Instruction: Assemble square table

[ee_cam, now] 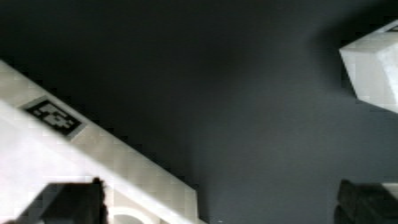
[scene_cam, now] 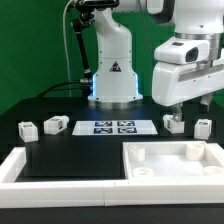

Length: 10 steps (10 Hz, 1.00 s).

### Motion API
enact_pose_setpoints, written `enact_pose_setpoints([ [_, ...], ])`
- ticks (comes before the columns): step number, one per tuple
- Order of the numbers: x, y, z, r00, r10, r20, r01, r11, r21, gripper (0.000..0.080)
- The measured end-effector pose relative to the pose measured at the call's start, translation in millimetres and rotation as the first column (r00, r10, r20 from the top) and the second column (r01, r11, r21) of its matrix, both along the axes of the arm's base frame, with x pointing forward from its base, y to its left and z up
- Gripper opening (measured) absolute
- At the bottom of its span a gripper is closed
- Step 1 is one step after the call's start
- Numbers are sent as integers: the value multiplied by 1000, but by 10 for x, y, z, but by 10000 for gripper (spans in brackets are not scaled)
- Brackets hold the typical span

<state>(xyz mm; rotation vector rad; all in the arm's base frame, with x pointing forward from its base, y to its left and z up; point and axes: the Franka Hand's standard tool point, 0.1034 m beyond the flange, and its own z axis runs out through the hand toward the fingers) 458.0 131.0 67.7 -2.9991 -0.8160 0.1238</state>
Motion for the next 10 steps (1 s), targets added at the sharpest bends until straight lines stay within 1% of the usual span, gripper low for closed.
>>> enact_pose_setpoints([
  [1, -54, 56, -9, 989, -147, -23, 147, 989, -13, 649],
  [2, -84, 134, 26, 958, -282, -42, 281, 959, -28, 649],
  [3, -127, 198, 6, 908, -414, -64, 413, 910, -34, 649],
  [4, -153, 229, -35, 838, -536, -100, 535, 844, -36, 649],
  [5, -161, 219, -80, 768, -627, -130, 628, 777, -34, 649],
  [6, -150, 224, -107, 772, -628, -103, 630, 777, -17, 649],
  [7, -188, 225, -109, 778, -616, -122, 617, 786, -31, 649],
  [9, -183, 229, -112, 778, -616, -121, 618, 786, -30, 649],
  [10, -305, 227, -142, 739, -640, -210, 638, 765, -88, 649],
])
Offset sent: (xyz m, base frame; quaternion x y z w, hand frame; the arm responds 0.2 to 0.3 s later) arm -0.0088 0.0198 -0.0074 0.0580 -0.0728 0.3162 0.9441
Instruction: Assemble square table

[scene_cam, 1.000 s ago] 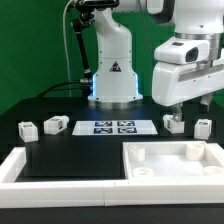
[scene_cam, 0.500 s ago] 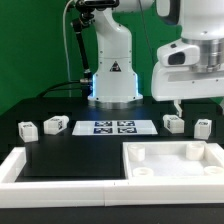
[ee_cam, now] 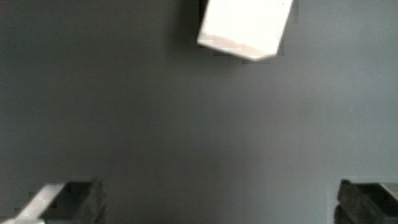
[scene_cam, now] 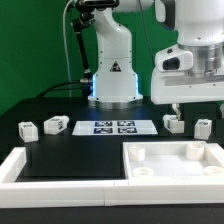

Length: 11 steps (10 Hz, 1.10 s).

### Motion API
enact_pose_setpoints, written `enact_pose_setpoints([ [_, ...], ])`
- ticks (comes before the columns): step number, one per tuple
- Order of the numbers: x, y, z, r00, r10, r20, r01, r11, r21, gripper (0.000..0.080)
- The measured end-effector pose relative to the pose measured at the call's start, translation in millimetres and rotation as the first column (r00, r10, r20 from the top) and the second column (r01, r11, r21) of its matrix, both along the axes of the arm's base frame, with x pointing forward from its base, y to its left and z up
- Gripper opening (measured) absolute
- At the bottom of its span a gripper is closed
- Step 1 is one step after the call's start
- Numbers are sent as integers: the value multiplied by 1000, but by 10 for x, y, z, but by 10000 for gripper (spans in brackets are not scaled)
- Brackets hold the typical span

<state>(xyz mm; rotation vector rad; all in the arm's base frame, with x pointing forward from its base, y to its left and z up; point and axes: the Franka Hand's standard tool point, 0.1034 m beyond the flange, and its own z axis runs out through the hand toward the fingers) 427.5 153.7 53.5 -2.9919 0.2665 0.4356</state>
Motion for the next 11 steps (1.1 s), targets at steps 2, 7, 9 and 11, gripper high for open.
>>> enact_pose_setpoints([
  [2, 62, 1, -5, 979, -65, -194, 77, 996, 55, 649],
  [7, -4, -11, -88, 887, -63, -458, 120, 988, 95, 649],
  [9, -131, 124, -150, 843, -137, -519, 221, 970, 104, 649],
  [11, -128, 127, -164, 840, -144, -523, 232, 967, 107, 649],
])
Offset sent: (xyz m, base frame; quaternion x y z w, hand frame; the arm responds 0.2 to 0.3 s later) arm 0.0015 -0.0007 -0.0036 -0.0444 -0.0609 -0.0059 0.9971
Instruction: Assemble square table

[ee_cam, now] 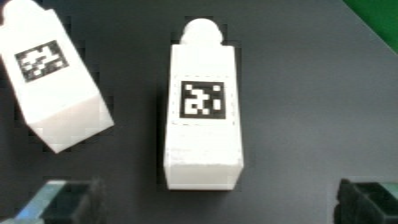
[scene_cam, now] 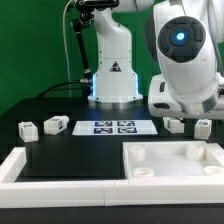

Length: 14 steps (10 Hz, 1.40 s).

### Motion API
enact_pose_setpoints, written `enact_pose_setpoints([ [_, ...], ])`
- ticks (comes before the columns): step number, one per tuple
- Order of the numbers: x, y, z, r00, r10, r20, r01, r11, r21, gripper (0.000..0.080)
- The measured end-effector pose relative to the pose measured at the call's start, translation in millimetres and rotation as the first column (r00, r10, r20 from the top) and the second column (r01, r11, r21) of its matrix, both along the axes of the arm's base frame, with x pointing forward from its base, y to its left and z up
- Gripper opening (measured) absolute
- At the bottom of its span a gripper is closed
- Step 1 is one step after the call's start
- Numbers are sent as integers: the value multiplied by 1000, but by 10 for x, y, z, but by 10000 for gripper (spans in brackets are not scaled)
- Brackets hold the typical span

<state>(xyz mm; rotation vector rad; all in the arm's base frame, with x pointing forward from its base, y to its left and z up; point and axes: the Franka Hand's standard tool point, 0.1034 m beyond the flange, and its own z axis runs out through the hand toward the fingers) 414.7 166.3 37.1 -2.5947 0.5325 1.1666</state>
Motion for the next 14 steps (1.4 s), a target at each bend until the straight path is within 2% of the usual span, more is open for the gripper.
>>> enact_pose_setpoints([
  [3, -20, 21, -25, 1000, -1, -1, 1, 1000, 0, 649],
  [5, -240, 152, -214, 1000, 14, -17, -14, 1000, -3, 649],
  [6, -289, 183, -266, 999, 20, -27, -20, 1000, -2, 649],
  [10, -295, 182, -276, 999, 24, -28, -24, 1000, -2, 620],
  [11, -296, 182, -277, 999, 24, -28, -24, 1000, -2, 435],
  [12, -296, 182, -276, 999, 24, -28, -24, 1000, -2, 435],
  [13, -296, 182, -276, 999, 24, -28, -24, 1000, -2, 287],
  [14, -296, 182, -276, 999, 24, -28, -24, 1000, -2, 288],
])
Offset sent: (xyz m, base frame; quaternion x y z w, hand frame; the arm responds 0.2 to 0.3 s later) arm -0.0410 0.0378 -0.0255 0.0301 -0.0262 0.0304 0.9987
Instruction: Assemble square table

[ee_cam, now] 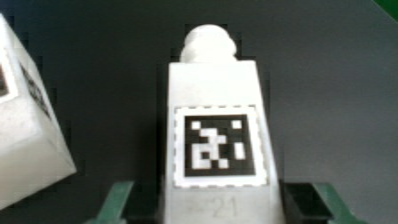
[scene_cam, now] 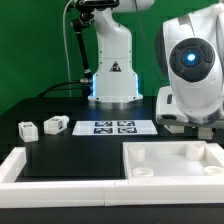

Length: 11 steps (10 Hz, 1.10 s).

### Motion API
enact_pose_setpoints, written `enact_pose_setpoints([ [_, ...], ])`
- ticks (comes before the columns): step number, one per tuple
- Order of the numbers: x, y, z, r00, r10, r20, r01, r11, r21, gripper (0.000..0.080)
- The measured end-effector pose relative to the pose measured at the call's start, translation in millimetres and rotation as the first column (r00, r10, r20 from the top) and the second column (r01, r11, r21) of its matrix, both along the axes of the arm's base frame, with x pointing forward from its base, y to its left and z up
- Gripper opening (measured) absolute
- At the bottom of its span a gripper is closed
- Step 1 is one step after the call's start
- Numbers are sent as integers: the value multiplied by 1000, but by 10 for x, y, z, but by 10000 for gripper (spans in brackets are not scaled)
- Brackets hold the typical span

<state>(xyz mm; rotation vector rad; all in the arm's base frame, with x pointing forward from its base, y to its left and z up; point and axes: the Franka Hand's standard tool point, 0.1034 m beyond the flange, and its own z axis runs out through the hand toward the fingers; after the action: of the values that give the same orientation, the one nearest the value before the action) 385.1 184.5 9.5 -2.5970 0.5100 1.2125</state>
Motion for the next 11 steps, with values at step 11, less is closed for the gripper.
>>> enact_pose_setpoints([
  [11, 627, -348, 948, 979, 56, 198, -55, 998, -11, 291],
])
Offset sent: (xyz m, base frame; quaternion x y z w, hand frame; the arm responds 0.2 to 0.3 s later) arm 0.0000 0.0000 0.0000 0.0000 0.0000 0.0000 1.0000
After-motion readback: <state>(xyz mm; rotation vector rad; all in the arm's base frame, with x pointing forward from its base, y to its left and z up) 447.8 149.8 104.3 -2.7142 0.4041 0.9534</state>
